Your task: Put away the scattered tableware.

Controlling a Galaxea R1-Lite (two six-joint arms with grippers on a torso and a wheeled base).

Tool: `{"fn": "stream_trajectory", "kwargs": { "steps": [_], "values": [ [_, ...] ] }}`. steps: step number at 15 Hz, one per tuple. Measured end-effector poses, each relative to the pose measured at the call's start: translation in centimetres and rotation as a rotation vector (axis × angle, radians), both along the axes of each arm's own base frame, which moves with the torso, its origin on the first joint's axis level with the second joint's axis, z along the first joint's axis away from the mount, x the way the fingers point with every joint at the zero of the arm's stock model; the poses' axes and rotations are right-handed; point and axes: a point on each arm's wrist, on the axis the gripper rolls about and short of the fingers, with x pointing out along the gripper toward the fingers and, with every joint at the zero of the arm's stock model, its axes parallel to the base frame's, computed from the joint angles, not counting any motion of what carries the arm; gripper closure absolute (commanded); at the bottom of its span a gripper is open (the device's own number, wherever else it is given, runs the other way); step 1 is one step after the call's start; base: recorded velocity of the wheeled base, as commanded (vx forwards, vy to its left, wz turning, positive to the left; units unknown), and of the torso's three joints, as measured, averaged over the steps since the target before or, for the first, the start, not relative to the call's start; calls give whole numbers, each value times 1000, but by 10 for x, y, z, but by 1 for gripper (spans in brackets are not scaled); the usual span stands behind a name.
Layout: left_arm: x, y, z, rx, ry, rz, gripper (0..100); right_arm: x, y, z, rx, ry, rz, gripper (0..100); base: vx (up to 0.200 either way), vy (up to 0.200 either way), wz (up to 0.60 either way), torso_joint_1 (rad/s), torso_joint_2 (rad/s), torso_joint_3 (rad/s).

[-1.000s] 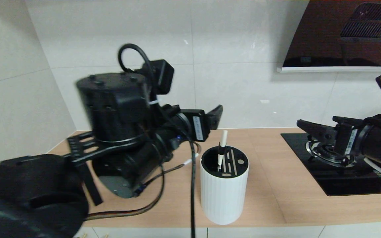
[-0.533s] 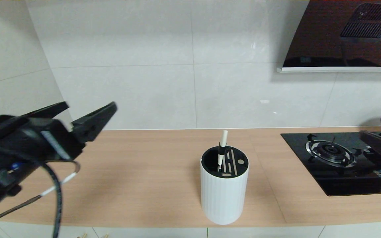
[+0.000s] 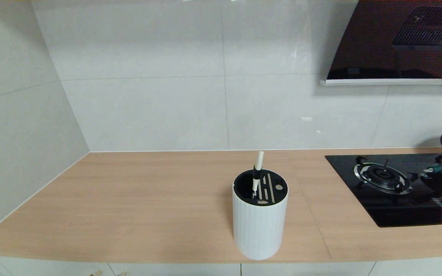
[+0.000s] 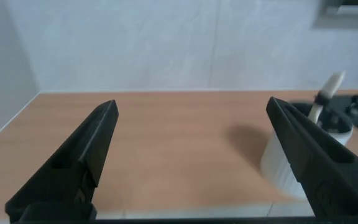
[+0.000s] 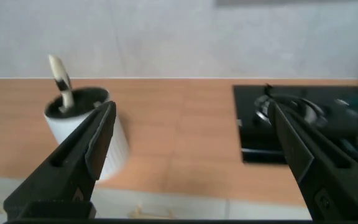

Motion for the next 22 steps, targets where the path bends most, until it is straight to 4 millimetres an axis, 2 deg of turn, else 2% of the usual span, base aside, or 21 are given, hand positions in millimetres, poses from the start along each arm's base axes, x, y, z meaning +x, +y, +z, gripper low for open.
{"fn": "stream_trajectory", "kwargs": {
  "steps": [3, 6, 8, 11, 13, 15, 17, 20, 22],
  "values": [
    [-35, 7, -12, -9, -93, 129, 0, -19, -2, -8, 24, -76, -128, 0, 0, 0, 0, 0, 0, 0],
    [-50, 3, -15, -8, -163, 250, 0, -24, 0, -13, 25, -100, -208, 0, 0, 0, 0, 0, 0, 0],
    [-56, -1, -25, 22, -174, 261, 0, -24, 2, -20, 8, -97, -241, 0, 0, 0, 0, 0, 0, 0],
    [-49, -2, -51, -11, -118, 304, 0, -20, 4, -47, -15, -61, -286, 0, 0, 0, 0, 0, 0, 0],
    [-38, -2, -74, -1, -40, 298, 0, -13, 5, -63, -12, -100, -302, 0, 0, 0, 0, 0, 0, 0],
    [-31, -2, -86, 4, -30, 276, 0, -9, 6, -76, -18, -90, -258, 0, 0, 0, 0, 0, 0, 0],
    [-22, -4, -106, 19, 17, 219, 0, -7, 7, -87, -30, -12, -221, 0, 0, 0, 0, 0, 0, 0],
    [-19, -7, -117, 77, 55, 67, 0, -6, 10, -92, -56, 27, -92, 0, 0, 0, 0, 0, 0, 0],
    [-19, -8, -120, 120, 72, 49, 0, -6, 10, -93, -70, 30, -81, 0, 0, 0, 0, 0, 0, 0]
  ]
}}
